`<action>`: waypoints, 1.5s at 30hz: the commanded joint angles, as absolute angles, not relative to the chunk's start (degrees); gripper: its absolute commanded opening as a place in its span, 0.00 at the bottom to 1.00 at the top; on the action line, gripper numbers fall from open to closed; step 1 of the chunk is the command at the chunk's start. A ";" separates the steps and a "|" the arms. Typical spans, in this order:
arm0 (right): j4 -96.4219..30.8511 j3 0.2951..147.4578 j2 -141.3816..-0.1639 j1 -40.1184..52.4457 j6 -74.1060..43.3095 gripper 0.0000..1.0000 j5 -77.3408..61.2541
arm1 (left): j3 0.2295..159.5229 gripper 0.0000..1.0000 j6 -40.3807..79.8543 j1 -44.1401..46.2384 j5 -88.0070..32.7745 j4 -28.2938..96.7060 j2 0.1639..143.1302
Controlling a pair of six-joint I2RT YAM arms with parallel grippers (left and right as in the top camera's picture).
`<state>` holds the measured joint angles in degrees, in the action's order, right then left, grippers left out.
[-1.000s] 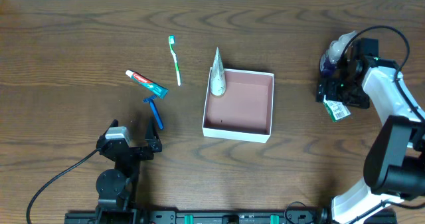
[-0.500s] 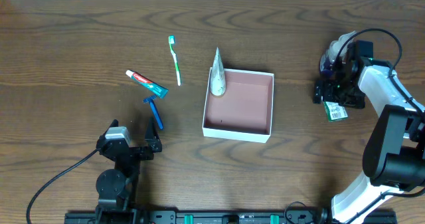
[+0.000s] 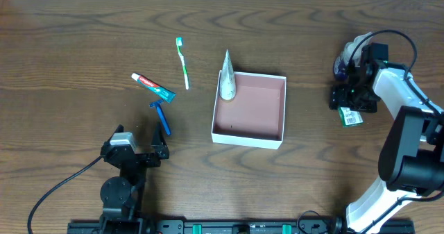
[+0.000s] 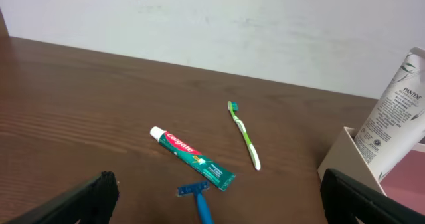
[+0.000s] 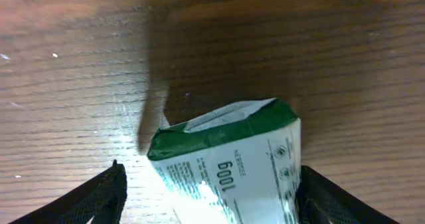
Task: Pack container
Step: 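Move the right gripper to the green soap bar and grasp it, then carry the soap bar into the box and release it beside the tube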
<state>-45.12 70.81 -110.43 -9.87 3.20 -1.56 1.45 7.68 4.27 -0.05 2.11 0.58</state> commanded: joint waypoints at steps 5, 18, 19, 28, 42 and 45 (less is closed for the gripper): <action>-45.80 70.46 -113.54 -10.00 4.36 0.72 -1.98 | 0.23 0.98 7.75 4.08 0.45 4.19 0.23; -47.13 70.43 -113.54 -8.47 -0.40 0.25 -2.02 | 0.23 0.98 7.75 4.08 0.45 4.21 0.23; -47.22 70.43 -113.54 -8.32 -0.86 0.25 -2.17 | 0.23 0.98 7.75 4.08 0.47 4.21 0.23; -47.75 70.61 -113.47 -7.81 -1.39 0.22 -16.23 | 0.23 0.98 7.75 4.08 0.47 4.19 0.23; -48.27 70.74 -109.25 -7.86 8.88 0.22 -48.60 | 0.23 0.98 7.75 4.08 0.45 4.19 0.23; -49.52 70.74 -106.78 -7.84 11.03 0.22 -53.56 | 0.23 0.98 7.77 4.08 0.47 4.21 0.23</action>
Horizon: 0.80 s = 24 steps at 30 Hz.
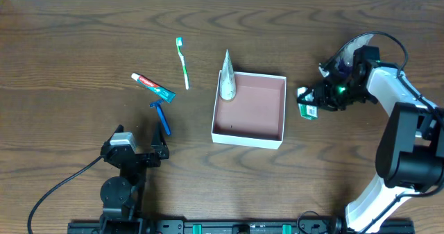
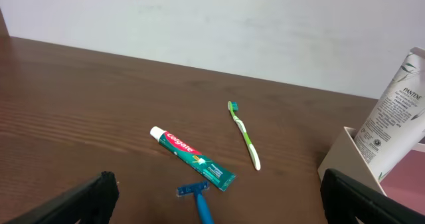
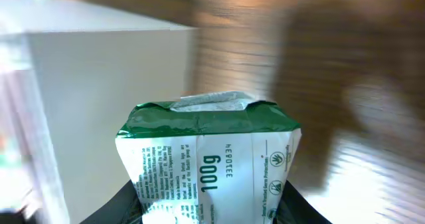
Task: Pack container
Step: 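Carry the soap bar into the box and release it beside the tube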
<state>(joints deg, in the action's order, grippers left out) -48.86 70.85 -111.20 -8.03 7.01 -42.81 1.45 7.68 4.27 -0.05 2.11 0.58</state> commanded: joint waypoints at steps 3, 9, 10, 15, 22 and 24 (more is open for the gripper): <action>-51.22 70.74 -103.24 -7.79 11.92 0.22 -55.99 | 0.23 0.98 7.75 4.08 0.47 4.21 0.23; -53.21 70.74 -94.54 -6.87 12.47 0.22 -55.66 | 0.23 0.98 7.75 4.08 0.47 4.19 0.23; -53.19 70.74 -92.97 -6.35 12.47 0.22 -55.48 | 0.23 0.98 7.77 4.08 0.47 4.21 0.23; -52.07 70.74 -87.50 -1.08 9.06 0.23 -51.70 | 0.23 0.98 7.77 4.08 0.47 4.21 0.23; -44.80 70.74 -86.39 15.27 -6.22 0.23 -33.47 | 0.23 0.98 7.75 4.08 0.45 4.19 0.23; -42.61 70.74 -86.41 19.94 -10.20 0.24 -27.24 | 0.23 0.98 7.75 4.08 0.47 4.19 0.23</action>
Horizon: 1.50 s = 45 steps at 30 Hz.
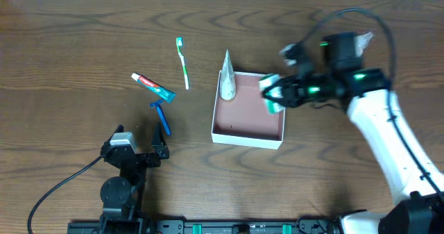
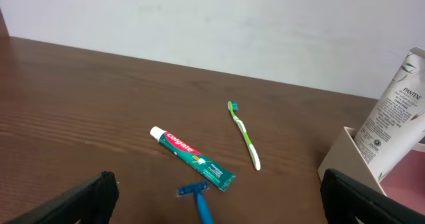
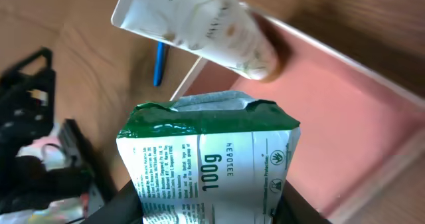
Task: Pack container
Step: 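Carry the soap bar into the box and release it beside the tube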
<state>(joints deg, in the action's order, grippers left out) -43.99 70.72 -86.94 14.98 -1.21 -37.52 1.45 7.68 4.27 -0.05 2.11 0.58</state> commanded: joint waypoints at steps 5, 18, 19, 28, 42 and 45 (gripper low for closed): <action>-40.71 70.74 -86.41 29.69 -23.22 0.24 -9.56 | 0.23 0.98 7.77 4.08 0.47 4.21 0.23; -41.30 70.43 -88.49 37.43 -39.75 0.21 2.11 | 0.23 0.98 7.75 4.08 0.47 4.21 0.23; -41.06 70.43 -88.95 37.80 -40.49 0.21 2.39 | 0.23 0.98 7.75 4.08 0.47 4.19 0.23; -39.35 70.43 -93.38 40.45 -44.27 0.16 4.91 | 0.23 0.98 7.75 4.08 0.47 4.21 0.23; -31.53 70.41 -100.47 43.77 -48.93 0.18 6.20 | 0.23 0.98 7.77 4.08 0.47 4.19 0.23; -31.40 70.37 -101.32 43.94 -49.25 0.18 6.20 | 0.23 0.98 7.75 4.08 0.47 4.21 0.23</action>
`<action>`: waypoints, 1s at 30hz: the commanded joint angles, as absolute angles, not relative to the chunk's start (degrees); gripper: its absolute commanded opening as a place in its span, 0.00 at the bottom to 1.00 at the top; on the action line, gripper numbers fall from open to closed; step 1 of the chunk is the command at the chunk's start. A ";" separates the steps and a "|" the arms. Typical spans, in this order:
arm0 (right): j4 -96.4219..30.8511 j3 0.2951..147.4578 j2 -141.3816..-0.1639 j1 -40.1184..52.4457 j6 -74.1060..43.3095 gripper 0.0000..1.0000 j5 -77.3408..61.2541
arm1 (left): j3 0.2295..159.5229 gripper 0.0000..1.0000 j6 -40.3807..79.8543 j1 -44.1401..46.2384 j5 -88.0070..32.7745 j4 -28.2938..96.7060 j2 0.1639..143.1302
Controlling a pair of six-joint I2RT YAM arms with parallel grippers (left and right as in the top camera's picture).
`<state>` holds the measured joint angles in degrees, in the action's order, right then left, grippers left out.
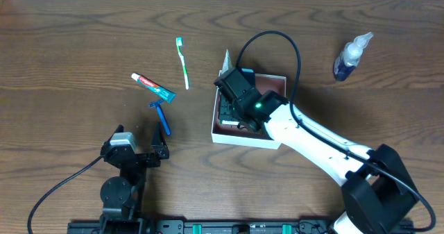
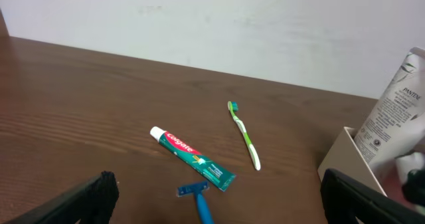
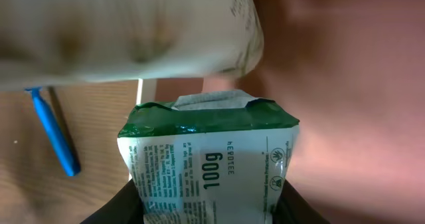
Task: Pack container
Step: 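Carry the soap bar into the box and release it beside the tube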
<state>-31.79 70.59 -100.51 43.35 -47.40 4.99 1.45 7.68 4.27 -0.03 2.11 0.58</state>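
Note:
My right gripper (image 1: 230, 110) reaches low into the left part of the white box with a pink inside (image 1: 274, 85) and is shut on a green-and-white packet (image 3: 209, 161) marked 100g. A white Pantene tube (image 1: 226, 71) leans in the box's far-left corner, just beyond the packet (image 3: 133, 31). On the table left of the box lie a green toothbrush (image 1: 183, 64), a toothpaste tube (image 1: 153, 87) and a blue razor (image 1: 161, 117). My left gripper (image 1: 139, 145) rests open near the table's front left, nothing between its fingers (image 2: 86, 197).
A small bottle with dark blue liquid (image 1: 349, 55) stands at the far right of the table. The right arm's black cable loops over the box's far side. A pale wall rises behind the table in the left wrist view.
My right gripper, still holding the packet, was over the box's right rim and is now low at the box's left side beside the tube. The left arm has not moved.
My right gripper's fingers stood around the packet lying on the table at the far right, near the bottle. Then it held the packet just right of the box, then over the box's right rim, and now low inside at the left.

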 commanded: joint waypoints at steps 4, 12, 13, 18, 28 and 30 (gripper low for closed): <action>-31.40 70.35 -102.54 43.94 -49.25 0.18 6.24 | 0.23 0.98 7.75 4.08 0.45 4.19 0.23; -29.82 70.30 -104.29 43.94 -49.23 0.19 6.22 | 0.23 0.98 7.75 4.08 0.47 4.21 0.23; -29.74 70.26 -104.42 43.94 -49.23 0.19 6.22 | 0.23 0.98 7.75 4.08 0.45 4.19 0.23; -29.76 70.26 -104.57 43.94 -49.23 0.27 6.20 | 0.23 0.98 7.75 4.08 0.47 4.19 0.23; -29.76 70.26 -104.60 43.94 -49.21 0.45 6.11 | 0.23 0.98 7.75 4.08 0.47 4.19 0.23; -29.76 70.26 -104.57 43.94 -49.21 0.51 5.98 | 0.23 0.98 7.75 4.08 0.47 4.21 0.23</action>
<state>-30.06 70.50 -104.03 43.42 -48.93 5.13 1.45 7.68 4.27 -0.05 2.11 0.58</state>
